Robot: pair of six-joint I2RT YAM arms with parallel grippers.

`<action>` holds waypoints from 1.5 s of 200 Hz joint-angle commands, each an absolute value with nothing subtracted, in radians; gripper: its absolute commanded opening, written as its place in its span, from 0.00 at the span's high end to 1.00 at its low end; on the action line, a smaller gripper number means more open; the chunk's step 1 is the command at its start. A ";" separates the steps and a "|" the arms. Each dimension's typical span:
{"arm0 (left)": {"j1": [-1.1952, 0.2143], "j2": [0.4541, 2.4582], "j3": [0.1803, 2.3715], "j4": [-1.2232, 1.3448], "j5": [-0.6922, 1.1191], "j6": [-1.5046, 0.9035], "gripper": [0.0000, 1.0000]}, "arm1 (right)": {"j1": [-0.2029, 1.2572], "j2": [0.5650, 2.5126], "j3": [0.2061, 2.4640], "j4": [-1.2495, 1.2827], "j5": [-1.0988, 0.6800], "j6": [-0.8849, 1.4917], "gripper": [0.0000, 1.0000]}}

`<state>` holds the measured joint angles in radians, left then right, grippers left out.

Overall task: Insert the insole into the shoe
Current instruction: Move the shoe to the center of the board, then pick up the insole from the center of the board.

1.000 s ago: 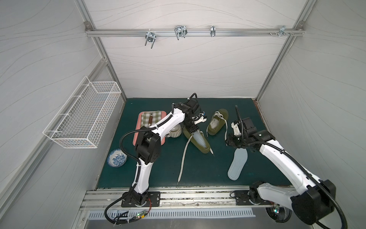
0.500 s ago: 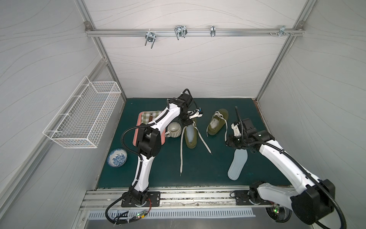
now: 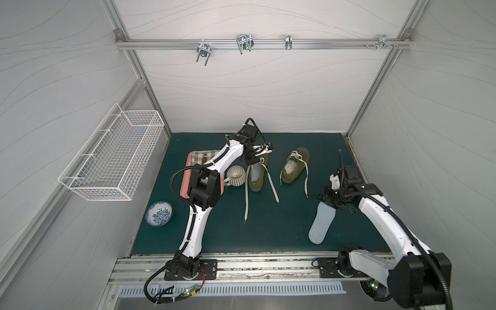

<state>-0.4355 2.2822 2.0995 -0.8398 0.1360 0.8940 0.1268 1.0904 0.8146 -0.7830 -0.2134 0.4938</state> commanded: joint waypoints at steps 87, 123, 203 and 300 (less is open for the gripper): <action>-0.428 2.080 1.995 -0.620 0.022 0.711 0.01 | -0.105 1.086 0.715 -0.814 -0.236 0.562 0.38; -0.428 1.956 1.948 -0.652 -0.009 0.566 0.01 | -0.120 1.087 0.620 -0.727 -0.278 0.697 0.34; -0.417 1.771 1.764 -0.671 0.022 0.017 0.01 | -0.095 1.111 0.592 -0.726 -0.163 0.693 0.34; -0.410 1.572 1.480 -0.599 0.102 -0.268 0.01 | -0.063 1.063 0.550 -0.780 -0.102 0.660 0.38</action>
